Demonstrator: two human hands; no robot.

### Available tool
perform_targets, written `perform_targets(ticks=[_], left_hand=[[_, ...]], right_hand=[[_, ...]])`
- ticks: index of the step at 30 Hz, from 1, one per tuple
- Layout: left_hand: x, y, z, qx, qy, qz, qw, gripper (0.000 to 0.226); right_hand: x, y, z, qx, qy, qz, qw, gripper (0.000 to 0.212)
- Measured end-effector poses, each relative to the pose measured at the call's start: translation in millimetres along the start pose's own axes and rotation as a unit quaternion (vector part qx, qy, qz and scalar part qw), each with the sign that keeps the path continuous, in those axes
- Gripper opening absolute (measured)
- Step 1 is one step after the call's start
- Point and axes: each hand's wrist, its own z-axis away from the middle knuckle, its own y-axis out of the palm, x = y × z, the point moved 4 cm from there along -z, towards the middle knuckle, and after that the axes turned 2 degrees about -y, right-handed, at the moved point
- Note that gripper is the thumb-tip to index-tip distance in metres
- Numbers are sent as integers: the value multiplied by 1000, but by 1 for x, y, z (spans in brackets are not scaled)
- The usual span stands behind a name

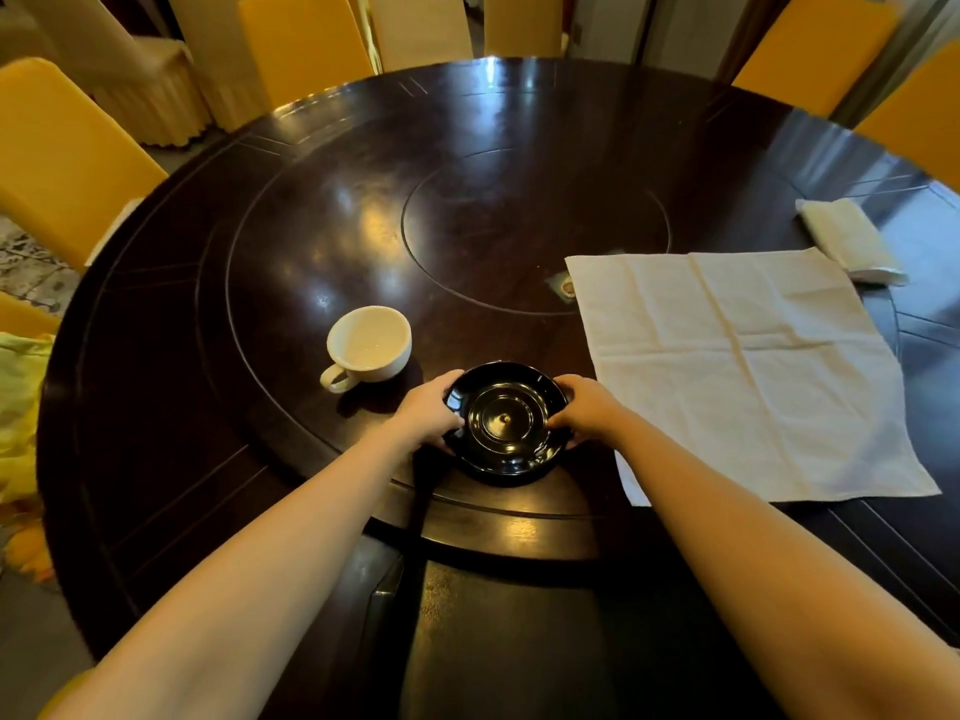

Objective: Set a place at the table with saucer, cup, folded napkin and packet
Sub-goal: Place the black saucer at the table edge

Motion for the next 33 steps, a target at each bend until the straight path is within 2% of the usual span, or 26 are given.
perform_targets(ticks=[3,5,9,16,24,33], left_hand=[[1,-3,8,-2,-42,93,995,73],[0,-7,16,-3,-54,131,990,62],[-1,-11,39,41,-68,196,977,47],[-15,-15,94,75,-45,244,966,38],[-21,-11,165,56,-18,249,967,29],[42,27,217,27,-65,248,966,35]], right_hand=[[-7,-1,6,4,34,-124,992,55],[-9,-3,14,15,50,-184,982,55],[-6,-10,34,49,59,-238,968,51],[9,-30,79,85,23,-256,963,38],[27,-34,136,84,-21,-233,968,38],[-16,25,186,71,4,-221,973,43]])
